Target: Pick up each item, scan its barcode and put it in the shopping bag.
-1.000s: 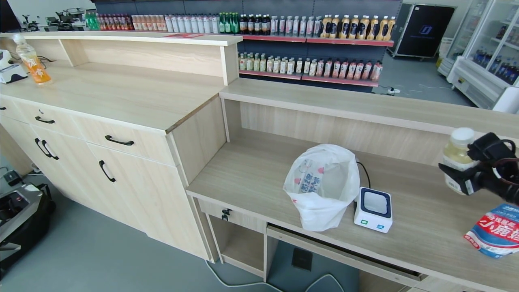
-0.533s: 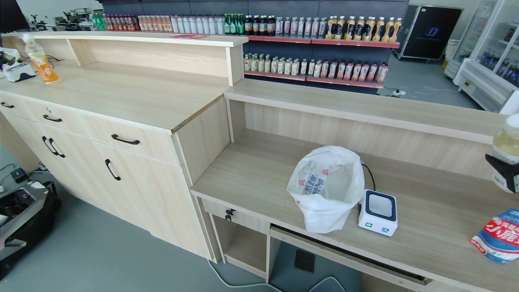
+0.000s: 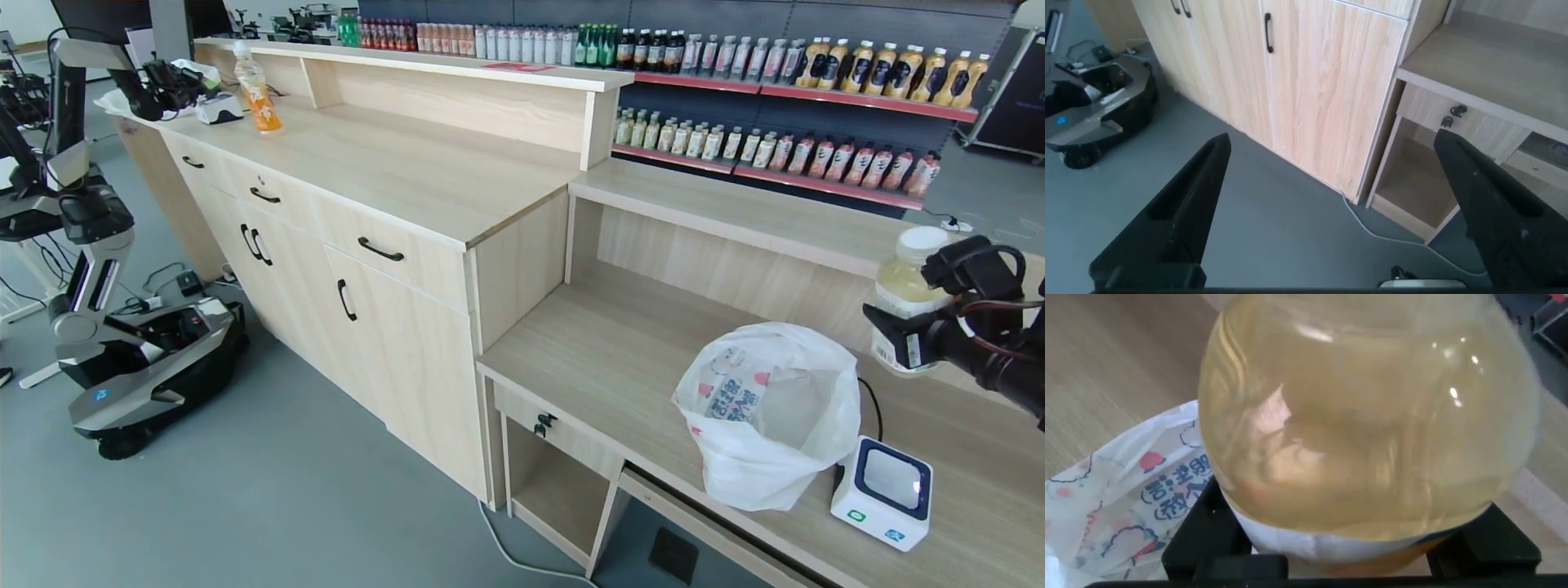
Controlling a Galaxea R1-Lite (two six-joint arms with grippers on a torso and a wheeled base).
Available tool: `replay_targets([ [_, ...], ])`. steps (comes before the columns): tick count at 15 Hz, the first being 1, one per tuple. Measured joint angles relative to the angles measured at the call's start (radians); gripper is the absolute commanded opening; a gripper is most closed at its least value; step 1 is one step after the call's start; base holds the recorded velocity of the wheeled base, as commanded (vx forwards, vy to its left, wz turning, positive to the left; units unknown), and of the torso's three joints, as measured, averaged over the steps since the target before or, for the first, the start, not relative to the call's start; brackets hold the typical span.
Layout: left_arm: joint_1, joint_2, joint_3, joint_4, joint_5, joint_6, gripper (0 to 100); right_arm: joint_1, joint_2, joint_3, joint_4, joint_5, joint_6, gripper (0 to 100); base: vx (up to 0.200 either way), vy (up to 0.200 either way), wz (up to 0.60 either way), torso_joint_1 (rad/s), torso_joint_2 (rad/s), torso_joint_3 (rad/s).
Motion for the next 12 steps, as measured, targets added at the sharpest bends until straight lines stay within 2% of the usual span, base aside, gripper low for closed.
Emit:
replay_targets([
  [4,0.001,0.000,0.000,0.000,0.000,0.000,100,0.040,0.206,0.023,-0.147,0.002,0.145,0,0.000,0.000,0.00,0.000,0.00,0.000],
  [12,0.002,0.000,0.000,-0.001,0.000,0.000,100,0.088,0.542,-0.102,-0.373,-0.002,0.320,0,0.000,0.000,0.00,0.000,0.00,0.000],
])
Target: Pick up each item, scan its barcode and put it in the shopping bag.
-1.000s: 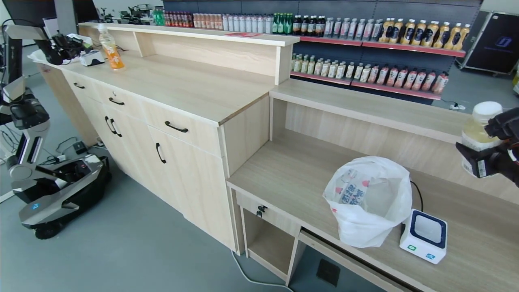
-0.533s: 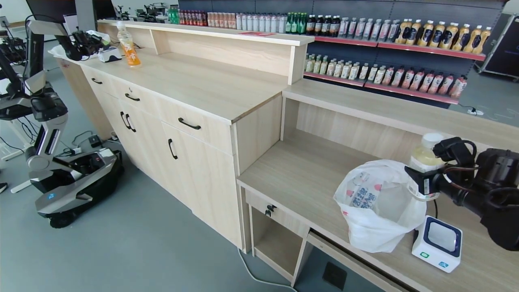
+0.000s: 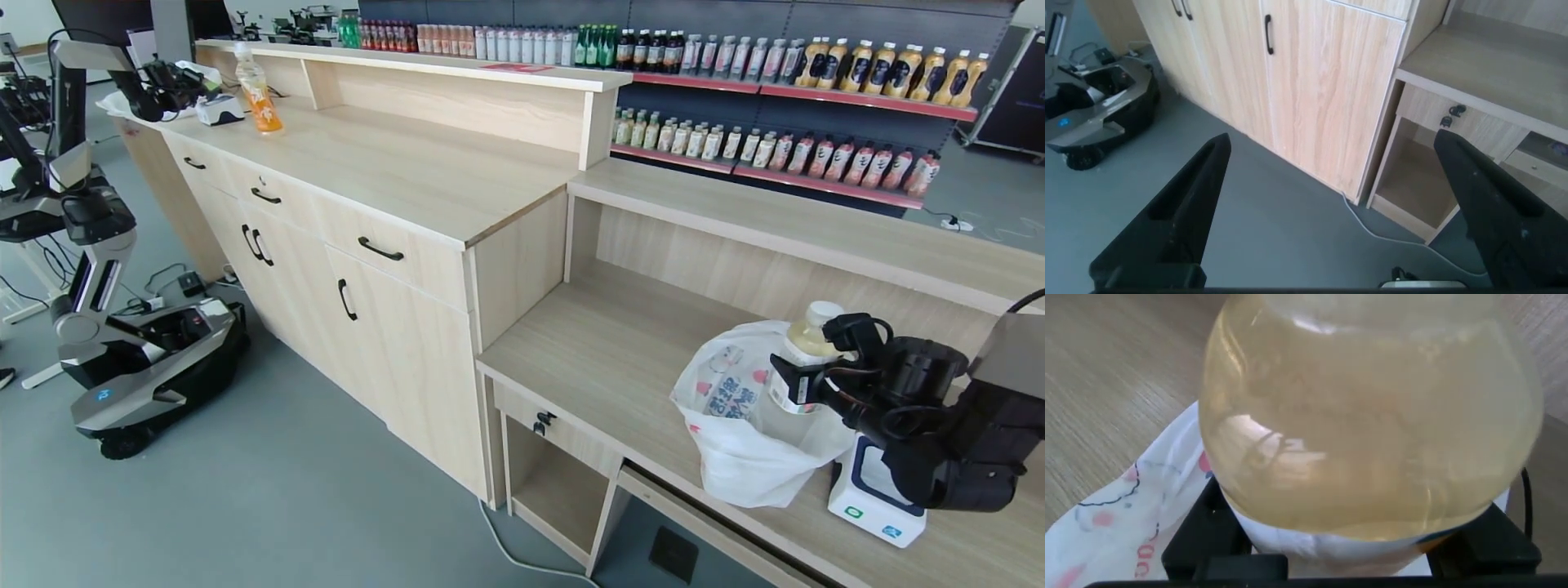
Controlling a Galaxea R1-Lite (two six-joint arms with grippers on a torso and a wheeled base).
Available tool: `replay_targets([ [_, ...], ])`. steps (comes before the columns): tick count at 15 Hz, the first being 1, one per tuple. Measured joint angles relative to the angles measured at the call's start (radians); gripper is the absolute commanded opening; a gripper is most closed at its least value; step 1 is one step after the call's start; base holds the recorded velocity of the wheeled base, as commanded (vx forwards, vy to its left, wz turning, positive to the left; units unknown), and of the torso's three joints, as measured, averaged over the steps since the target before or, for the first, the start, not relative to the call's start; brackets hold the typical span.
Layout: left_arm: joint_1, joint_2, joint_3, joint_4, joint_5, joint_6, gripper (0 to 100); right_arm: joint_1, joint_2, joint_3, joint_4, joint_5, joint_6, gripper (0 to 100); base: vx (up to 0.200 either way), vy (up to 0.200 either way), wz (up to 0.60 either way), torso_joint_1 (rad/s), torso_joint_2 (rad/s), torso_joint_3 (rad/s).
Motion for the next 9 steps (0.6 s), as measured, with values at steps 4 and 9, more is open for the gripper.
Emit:
replay_targets([
  [4,0.000,0.000,0.000,0.000,0.000,0.000,100,0.007,0.101,-0.102,-0.017,-0.001,0.007,0,0.000,0.000,0.00,0.000,0.00,0.000],
  [9,0.000,0.000,0.000,0.000,0.000,0.000,100,0.016,0.189,-0.208,-0.025,-0.004,0.012,0,0.000,0.000,0.00,0.000,0.00,0.000],
])
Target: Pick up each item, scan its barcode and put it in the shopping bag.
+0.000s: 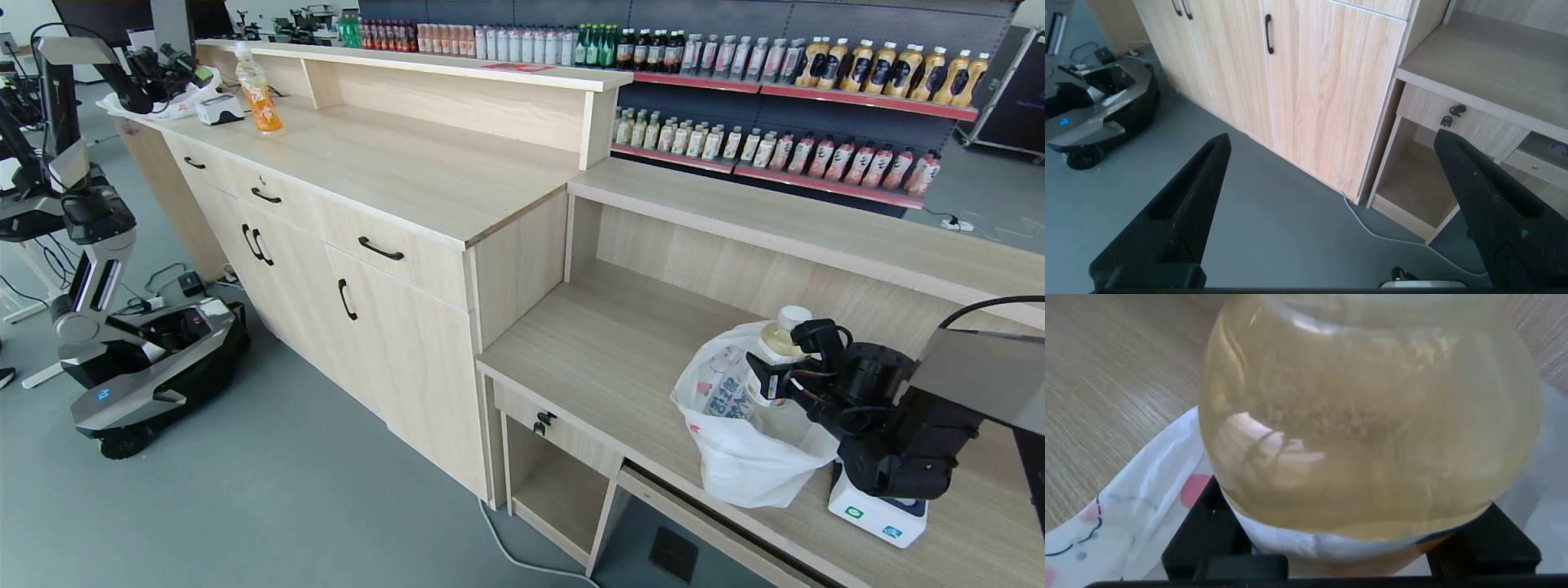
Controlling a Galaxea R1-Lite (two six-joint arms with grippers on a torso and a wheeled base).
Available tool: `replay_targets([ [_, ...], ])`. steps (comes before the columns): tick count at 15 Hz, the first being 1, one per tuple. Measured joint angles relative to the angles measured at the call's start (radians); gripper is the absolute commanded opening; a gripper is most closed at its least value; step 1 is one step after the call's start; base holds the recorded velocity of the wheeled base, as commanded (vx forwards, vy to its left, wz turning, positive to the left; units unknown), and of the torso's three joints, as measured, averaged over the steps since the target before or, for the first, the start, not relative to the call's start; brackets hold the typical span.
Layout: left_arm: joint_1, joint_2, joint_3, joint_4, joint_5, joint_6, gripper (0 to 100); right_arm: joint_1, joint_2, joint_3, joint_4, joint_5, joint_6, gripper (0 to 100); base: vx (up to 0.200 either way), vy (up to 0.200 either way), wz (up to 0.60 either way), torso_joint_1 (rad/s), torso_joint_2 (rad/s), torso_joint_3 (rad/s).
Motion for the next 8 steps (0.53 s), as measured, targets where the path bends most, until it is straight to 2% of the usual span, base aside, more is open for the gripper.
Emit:
replay_targets([
  [8,0.000,0.000,0.000,0.000,0.000,0.000,100,0.003,0.114,-0.091,-0.020,-0.001,0.015,0,0.000,0.000,0.00,0.000,0.00,0.000],
])
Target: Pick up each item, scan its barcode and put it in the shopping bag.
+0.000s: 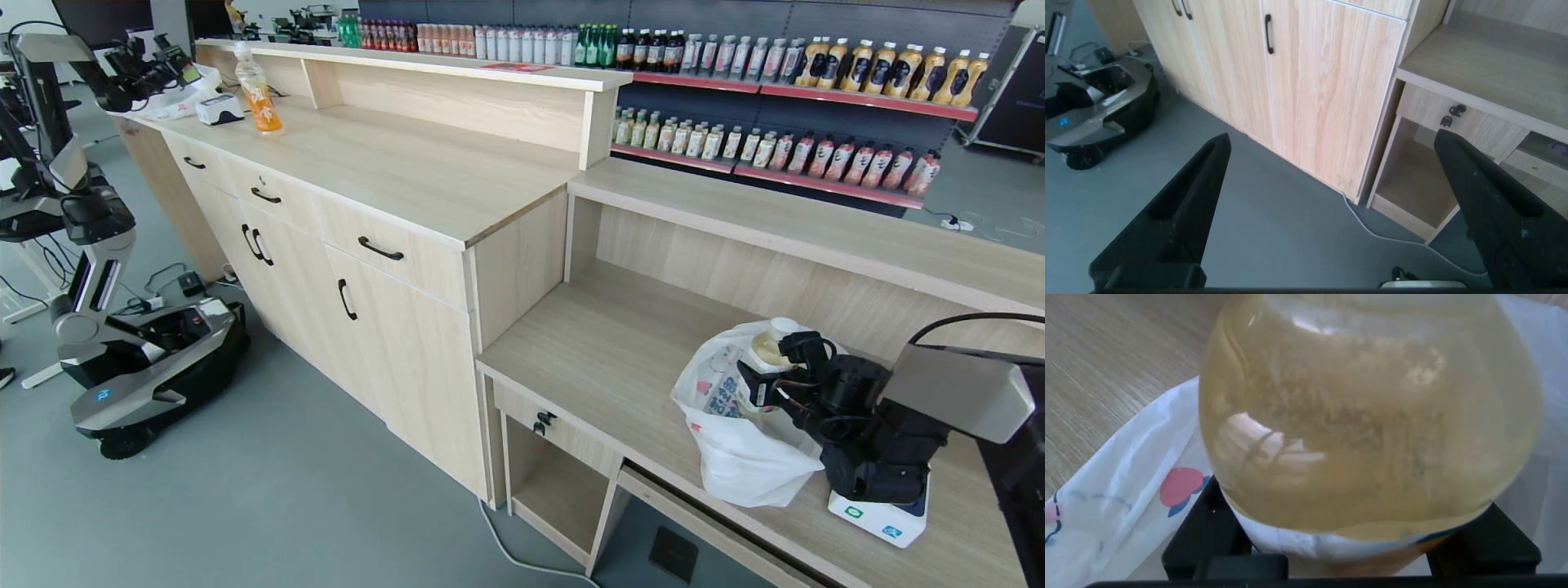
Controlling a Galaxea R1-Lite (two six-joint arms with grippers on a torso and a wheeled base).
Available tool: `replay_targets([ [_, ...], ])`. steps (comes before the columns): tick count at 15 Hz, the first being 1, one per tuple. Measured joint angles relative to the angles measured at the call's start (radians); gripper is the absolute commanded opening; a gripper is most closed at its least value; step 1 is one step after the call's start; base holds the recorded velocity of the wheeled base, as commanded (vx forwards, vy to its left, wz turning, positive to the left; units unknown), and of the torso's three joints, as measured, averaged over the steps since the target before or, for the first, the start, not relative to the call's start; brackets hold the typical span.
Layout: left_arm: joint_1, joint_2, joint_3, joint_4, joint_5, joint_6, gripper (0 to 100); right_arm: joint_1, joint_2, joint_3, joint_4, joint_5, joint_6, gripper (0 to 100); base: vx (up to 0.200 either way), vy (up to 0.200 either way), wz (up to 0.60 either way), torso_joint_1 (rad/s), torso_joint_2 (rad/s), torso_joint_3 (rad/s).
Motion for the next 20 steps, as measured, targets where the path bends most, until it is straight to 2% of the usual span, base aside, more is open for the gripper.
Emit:
replay_targets([
  [2,0.000,0.000,0.000,0.000,0.000,0.000,100,0.001,0.017,-0.001,-0.016,0.000,-0.001,0,0.000,0.000,0.00,0.000,0.00,0.000],
  [3,0.000,0.000,0.000,0.000,0.000,0.000,100,0.001,0.022,0.002,-0.020,0.000,-0.001,100,0.000,0.000,0.00,0.000,0.00,0.000],
  [8,0.000,0.000,0.000,0.000,0.000,0.000,100,0.011,-0.013,0.029,0.000,0.000,-0.005,100,0.000,0.000,0.00,0.000,0.00,0.000],
  [10,0.000,0.000,0.000,0.000,0.000,0.000,100,0.025,-0.090,0.062,0.023,-0.008,-0.021,100,0.000,0.000,0.00,0.000,0.00,0.000],
  [13,0.000,0.000,0.000,0.000,0.000,0.000,100,0.039,-0.303,0.189,0.112,-0.050,-0.077,100,0.000,0.000,0.00,0.000,0.00,0.000],
  [16,0.000,0.000,0.000,0.000,0.000,0.000,100,0.019,-0.610,0.339,0.284,-0.083,-0.126,100,0.000,0.000,-0.20,-0.001,0.00,-0.001],
  [19,0.000,0.000,0.000,0.000,0.000,0.000,100,-0.129,-0.860,0.400,0.584,-0.132,-0.207,100,0.000,0.000,-0.60,-0.001,0.00,0.004],
  [20,0.000,0.000,0.000,0.000,0.000,0.000,100,-0.183,-0.922,0.392,0.667,-0.190,-0.199,100,0.000,0.000,-0.60,0.007,0.00,0.007],
])
